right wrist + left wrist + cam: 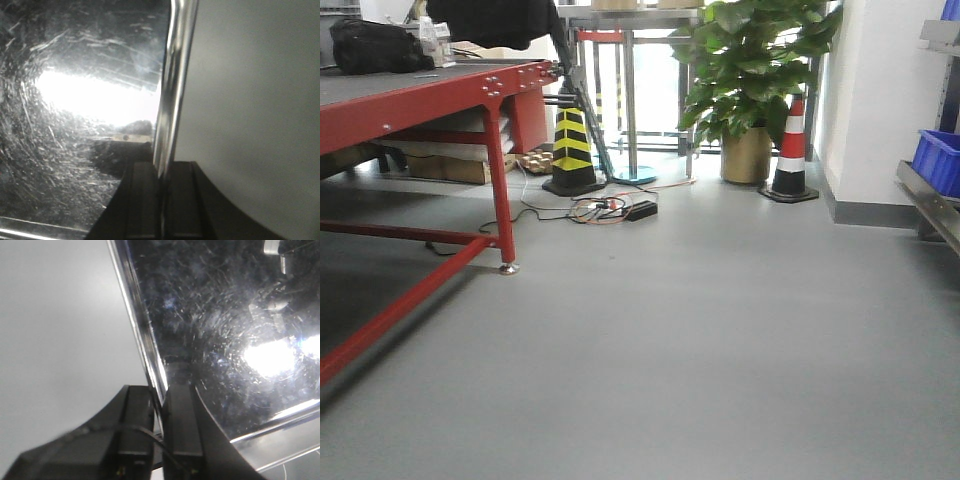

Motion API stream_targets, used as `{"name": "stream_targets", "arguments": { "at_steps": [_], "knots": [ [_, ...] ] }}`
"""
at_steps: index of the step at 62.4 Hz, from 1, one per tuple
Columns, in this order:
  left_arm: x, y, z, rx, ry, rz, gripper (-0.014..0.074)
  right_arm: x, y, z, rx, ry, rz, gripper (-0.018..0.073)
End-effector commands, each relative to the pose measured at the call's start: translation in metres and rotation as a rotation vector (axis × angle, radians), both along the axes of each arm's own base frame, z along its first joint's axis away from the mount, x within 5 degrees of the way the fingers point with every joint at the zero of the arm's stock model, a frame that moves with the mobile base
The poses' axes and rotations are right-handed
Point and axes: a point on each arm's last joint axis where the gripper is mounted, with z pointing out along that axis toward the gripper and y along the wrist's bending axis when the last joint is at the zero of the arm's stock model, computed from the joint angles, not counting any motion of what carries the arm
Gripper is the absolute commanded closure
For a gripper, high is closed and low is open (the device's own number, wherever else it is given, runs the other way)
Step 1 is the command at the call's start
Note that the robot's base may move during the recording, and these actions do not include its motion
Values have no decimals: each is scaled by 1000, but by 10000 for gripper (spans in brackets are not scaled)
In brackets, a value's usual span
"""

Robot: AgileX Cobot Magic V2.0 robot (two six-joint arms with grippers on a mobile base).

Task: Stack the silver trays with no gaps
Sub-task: 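Drive past the red workbench and plant toward the other rack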

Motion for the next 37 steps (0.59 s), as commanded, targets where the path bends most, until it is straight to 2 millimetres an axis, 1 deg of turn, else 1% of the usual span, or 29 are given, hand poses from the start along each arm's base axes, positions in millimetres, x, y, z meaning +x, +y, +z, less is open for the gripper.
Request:
{"name": "stream_targets", "arguments": {
  "at_steps": [1, 37],
  "knots": [
    [-17, -5, 22, -105, -32, -81, 645, -18, -3, 15, 26, 25, 33, 501],
    [-17, -5, 22, -110, -30, -74, 645, -18, -3, 15, 26, 25, 33, 501]
  ]
}}
